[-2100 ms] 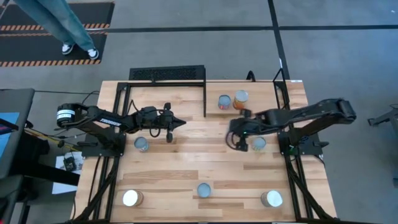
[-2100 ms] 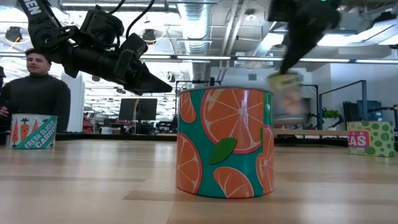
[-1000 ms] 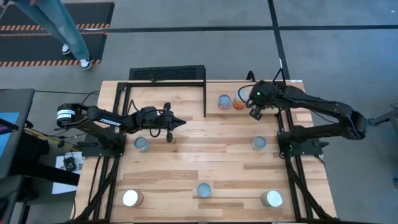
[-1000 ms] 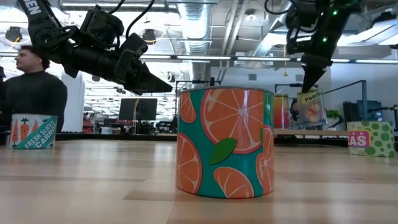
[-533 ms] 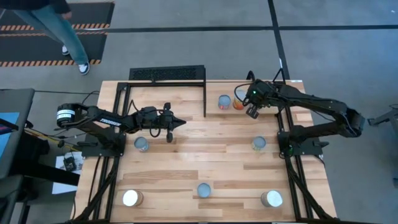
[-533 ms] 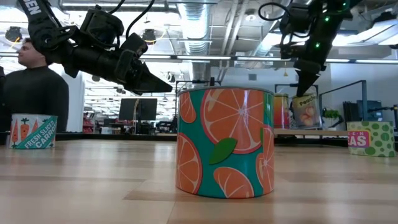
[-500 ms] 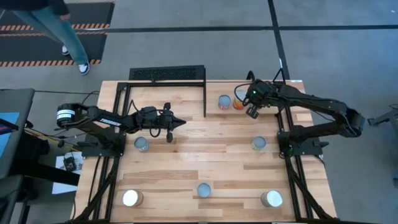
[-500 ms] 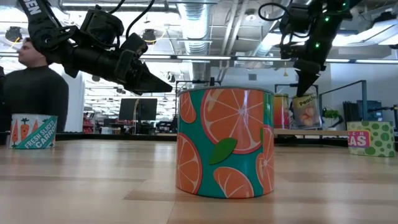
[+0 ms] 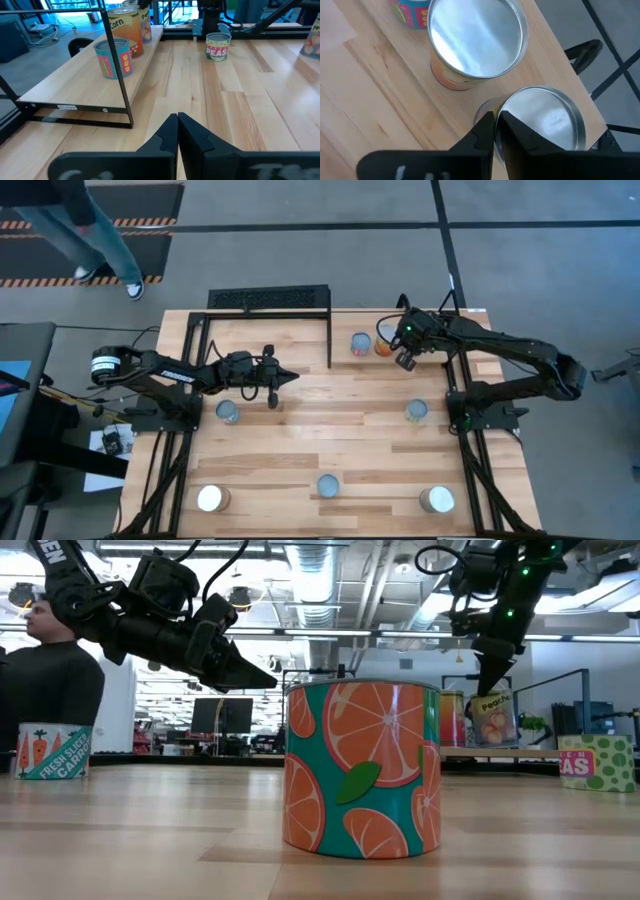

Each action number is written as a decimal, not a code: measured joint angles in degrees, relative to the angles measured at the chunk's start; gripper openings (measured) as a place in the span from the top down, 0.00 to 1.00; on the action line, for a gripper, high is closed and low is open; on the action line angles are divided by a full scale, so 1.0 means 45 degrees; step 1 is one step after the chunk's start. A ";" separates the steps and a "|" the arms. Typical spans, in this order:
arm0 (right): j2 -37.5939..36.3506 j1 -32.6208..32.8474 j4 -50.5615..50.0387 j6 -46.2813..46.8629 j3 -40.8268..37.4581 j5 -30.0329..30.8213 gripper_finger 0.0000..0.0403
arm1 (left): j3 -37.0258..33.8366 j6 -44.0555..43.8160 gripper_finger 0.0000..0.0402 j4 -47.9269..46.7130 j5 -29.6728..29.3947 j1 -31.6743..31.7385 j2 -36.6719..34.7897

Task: Pick and place cans onto a shelf
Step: Put the top canned peaches on the shelf, then put the canned peas on the shelf

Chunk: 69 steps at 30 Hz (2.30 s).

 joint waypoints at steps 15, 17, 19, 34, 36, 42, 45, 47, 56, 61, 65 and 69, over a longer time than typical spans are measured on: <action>-0.0004 0.0000 -0.0063 -0.0095 -0.0010 0.0185 0.86 | 0.0003 0.0019 1.00 0.0000 0.0005 0.0000 0.0000; -0.0004 -0.0002 -0.0290 -0.0096 0.0074 0.0190 0.86 | 0.0000 0.0019 1.00 0.0000 0.0005 0.0000 0.0000; -0.0004 -0.0004 -0.0606 -0.0142 0.0258 0.0190 0.86 | 0.0002 0.0023 1.00 0.0000 0.0005 -0.0001 0.0000; -0.0128 -0.0232 -0.1524 -0.0287 0.0893 0.0151 0.86 | -0.0002 0.0024 1.00 -0.0005 0.0010 0.0000 0.0000; -0.0351 0.0162 -0.2095 -0.0203 0.1168 0.0164 0.87 | -0.0001 0.0029 1.00 -0.0005 0.0010 -0.0001 0.0000; -0.1439 0.2428 -0.2576 0.1733 0.0815 -0.0697 0.98 | -0.0002 0.0029 1.00 -0.0010 0.0015 0.0000 0.0000; -0.1821 0.4142 -0.2283 0.3373 -0.0015 -0.0999 0.96 | 0.0003 0.0034 1.00 -0.0019 0.0019 -0.0001 0.0000; -0.1951 0.5356 -0.2306 0.4787 -0.0561 -0.1018 0.96 | 0.0003 0.0034 1.00 -0.0019 0.0017 -0.0003 0.0000; -0.1040 1.0446 -0.2258 1.0929 -0.1287 -0.0961 0.90 | 0.0002 0.0034 1.00 -0.0045 0.0024 0.0000 0.0000; 0.0257 1.1775 -0.2365 1.3493 -0.1292 -0.0966 0.74 | -0.0002 0.0039 1.00 -0.0047 0.0024 0.0000 0.0000; 0.1459 1.1937 -0.2433 1.4067 -0.1292 -0.0971 0.63 | 0.0001 0.0037 1.00 -0.0044 0.0024 -0.0002 0.0000; 0.2580 1.1664 -0.2694 1.4063 -0.1292 -0.0971 0.58 | -0.0001 0.0034 1.00 -0.0048 0.0024 -0.0005 -0.0005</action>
